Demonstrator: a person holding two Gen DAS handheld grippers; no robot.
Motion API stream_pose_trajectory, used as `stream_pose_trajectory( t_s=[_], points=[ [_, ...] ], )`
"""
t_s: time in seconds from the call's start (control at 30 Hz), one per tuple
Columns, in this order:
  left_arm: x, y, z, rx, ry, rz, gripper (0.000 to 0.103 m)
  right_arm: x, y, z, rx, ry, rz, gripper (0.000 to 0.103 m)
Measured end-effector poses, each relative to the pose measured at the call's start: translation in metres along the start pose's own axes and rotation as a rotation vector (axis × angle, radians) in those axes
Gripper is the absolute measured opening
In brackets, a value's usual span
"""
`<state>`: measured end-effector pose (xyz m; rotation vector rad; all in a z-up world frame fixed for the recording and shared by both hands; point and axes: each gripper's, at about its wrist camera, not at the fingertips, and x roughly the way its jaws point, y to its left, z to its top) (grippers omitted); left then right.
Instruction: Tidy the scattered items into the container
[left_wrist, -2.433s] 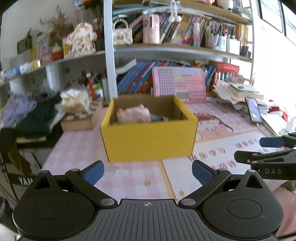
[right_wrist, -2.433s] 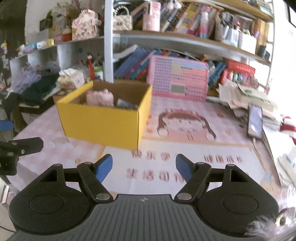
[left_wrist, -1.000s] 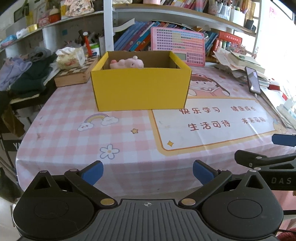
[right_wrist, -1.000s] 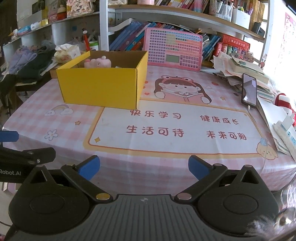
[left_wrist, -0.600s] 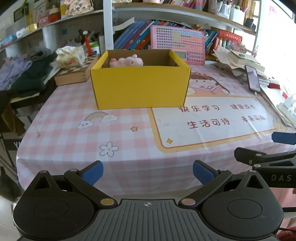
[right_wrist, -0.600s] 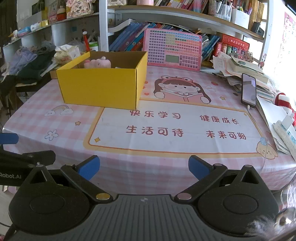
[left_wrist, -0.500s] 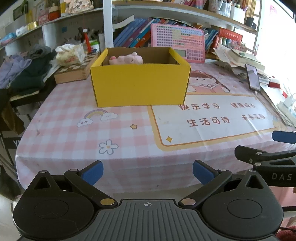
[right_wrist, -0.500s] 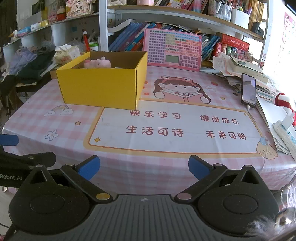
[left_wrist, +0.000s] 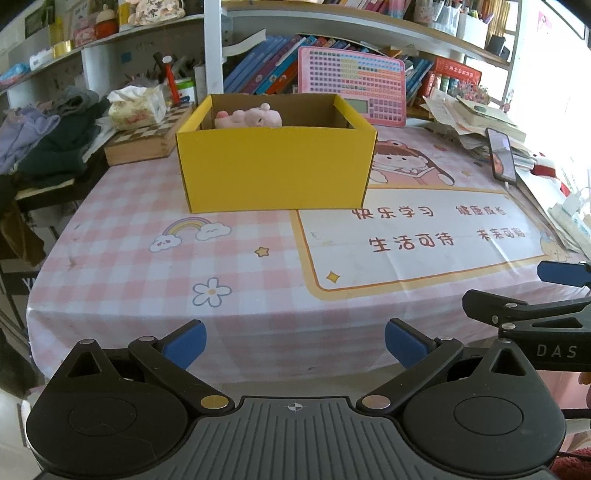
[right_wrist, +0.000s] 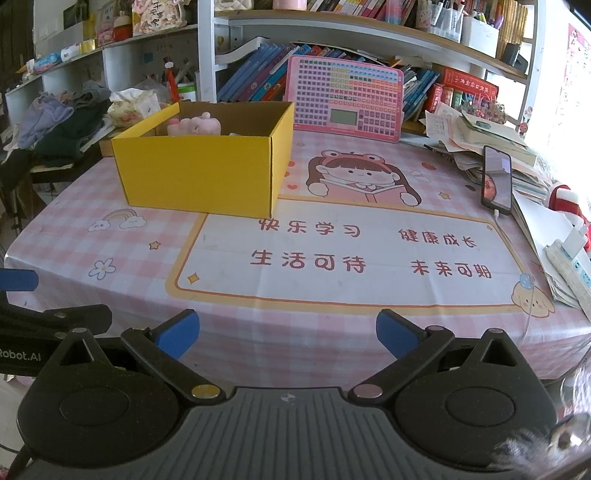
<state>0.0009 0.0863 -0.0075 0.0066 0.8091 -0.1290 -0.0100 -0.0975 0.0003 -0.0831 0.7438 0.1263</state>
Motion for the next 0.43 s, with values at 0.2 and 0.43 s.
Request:
stream_pose_trajectory(
  t_s=[0.2,0.43],
  points=[
    [0.0036,0.0009,0.0005,-0.015,0.004,-0.01,0.103,0.0006,-0.0007,0.0003,-0.002,0.001,0.0,0.103],
    [0.0101,0.002,0.0036,-0.026,0.023,-0.021,0.103,0.007,-0.0022,0.0034,-0.007,0.02,0.006,0.103]
  ],
)
